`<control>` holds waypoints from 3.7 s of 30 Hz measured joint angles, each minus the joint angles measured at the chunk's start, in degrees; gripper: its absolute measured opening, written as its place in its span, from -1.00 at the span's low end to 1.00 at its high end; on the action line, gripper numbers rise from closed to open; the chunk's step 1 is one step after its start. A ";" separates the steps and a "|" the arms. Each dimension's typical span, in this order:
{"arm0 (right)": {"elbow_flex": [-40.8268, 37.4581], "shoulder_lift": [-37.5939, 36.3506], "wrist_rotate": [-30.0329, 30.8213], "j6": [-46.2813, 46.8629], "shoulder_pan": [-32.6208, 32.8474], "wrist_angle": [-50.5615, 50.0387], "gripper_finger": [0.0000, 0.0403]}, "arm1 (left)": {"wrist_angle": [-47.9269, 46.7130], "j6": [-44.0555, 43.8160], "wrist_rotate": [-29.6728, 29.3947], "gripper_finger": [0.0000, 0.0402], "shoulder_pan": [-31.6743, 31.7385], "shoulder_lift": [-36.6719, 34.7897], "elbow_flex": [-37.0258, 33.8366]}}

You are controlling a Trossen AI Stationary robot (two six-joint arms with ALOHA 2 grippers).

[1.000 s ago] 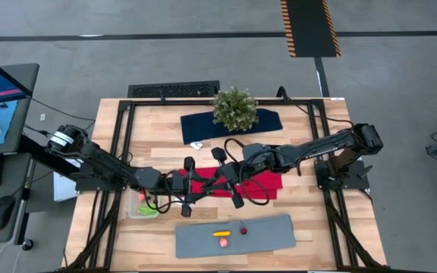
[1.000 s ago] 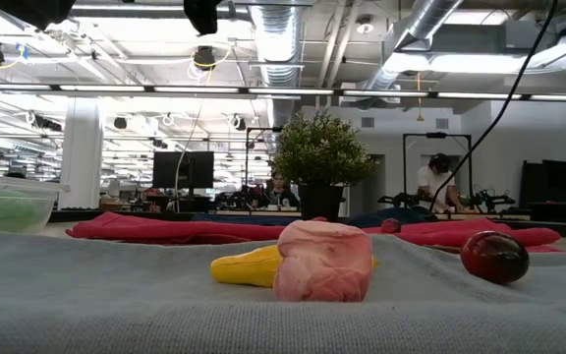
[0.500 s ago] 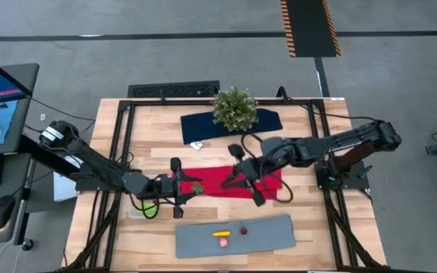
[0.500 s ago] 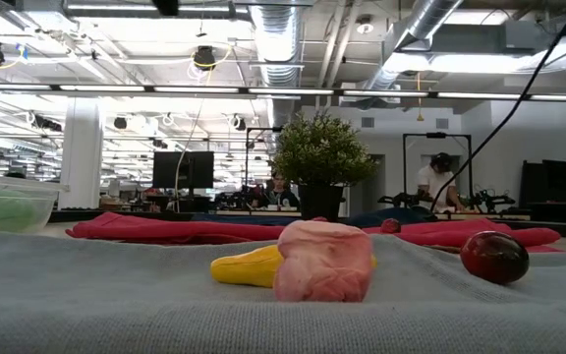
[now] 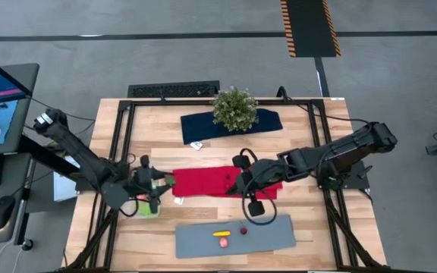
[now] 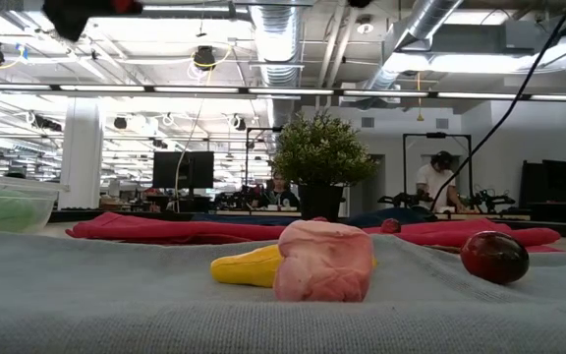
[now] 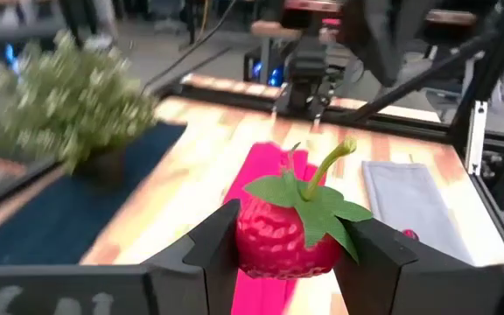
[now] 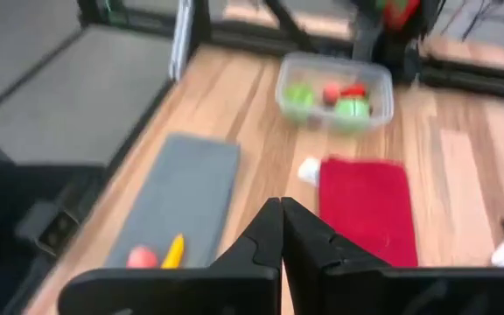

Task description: Pick and placing Produce into tupperware

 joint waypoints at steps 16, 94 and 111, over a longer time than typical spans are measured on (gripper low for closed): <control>-4.84 1.59 -0.22 1.52 -1.14 3.68 -0.83 | -40.44 -42.04 17.74 -0.29 -0.85 -3.88 0.02; -44.22 -15.12 16.01 16.64 11.87 41.49 -0.86 | 50.77 22.23 39.95 0.25 17.44 20.87 -9.30; -43.79 -0.95 32.84 48.51 16.21 38.48 -0.74 | 66.96 21.94 39.40 0.25 21.53 20.45 -17.07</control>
